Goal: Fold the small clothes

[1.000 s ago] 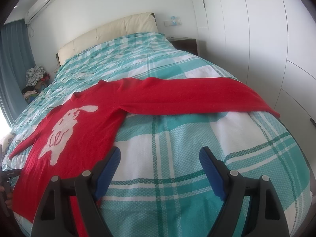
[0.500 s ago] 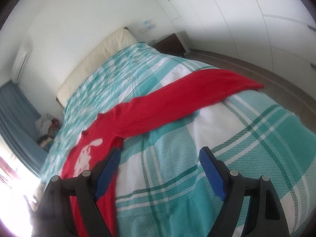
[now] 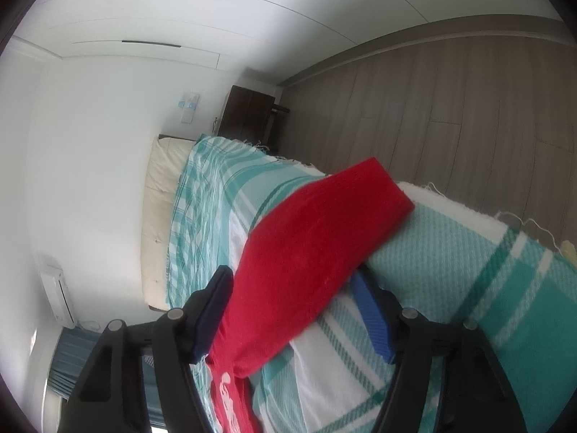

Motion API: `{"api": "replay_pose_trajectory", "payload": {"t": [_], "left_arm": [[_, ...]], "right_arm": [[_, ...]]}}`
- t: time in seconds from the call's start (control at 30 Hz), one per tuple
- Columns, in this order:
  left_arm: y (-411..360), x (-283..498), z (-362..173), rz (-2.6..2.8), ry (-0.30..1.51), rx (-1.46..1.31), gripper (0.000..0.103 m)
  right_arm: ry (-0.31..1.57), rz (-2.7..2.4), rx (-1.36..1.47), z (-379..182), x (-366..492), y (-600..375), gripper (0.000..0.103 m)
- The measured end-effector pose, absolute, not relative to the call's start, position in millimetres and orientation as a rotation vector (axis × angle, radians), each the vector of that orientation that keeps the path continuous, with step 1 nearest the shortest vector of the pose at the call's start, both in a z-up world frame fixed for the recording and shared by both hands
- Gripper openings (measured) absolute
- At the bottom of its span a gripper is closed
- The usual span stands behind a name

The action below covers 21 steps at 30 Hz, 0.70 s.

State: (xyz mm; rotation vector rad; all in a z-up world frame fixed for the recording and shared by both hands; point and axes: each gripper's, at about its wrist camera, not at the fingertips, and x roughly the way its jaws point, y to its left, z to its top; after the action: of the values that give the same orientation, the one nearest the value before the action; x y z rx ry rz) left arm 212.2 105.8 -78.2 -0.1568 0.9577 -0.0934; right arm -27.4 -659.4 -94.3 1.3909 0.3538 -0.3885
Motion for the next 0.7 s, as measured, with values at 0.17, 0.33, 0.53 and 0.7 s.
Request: {"api": "replay_pose_trajectory", "payload": {"t": [0.17, 0.33, 0.53, 0.7], "left_arm": [[105, 212, -81, -0.088, 0.963, -0.148, 0.103], [104, 212, -81, -0.086, 0.964, -0.146, 0.103], [101, 213, -75, -0.115, 0.956, -0.168, 0.103], [97, 209, -67, -0.125, 0.929, -0.141, 0.103]], "right_arm": [[0.301, -0.442, 1.45, -110, -24, -671, 0.048], [0.326, -0.555, 1.373, -97, -21, -675, 0.01], [0.343, -0.456, 0.91, 30, 27, -627, 0.009], [0.383, -0.186, 0.59, 130, 114, -520, 0.009]]}}
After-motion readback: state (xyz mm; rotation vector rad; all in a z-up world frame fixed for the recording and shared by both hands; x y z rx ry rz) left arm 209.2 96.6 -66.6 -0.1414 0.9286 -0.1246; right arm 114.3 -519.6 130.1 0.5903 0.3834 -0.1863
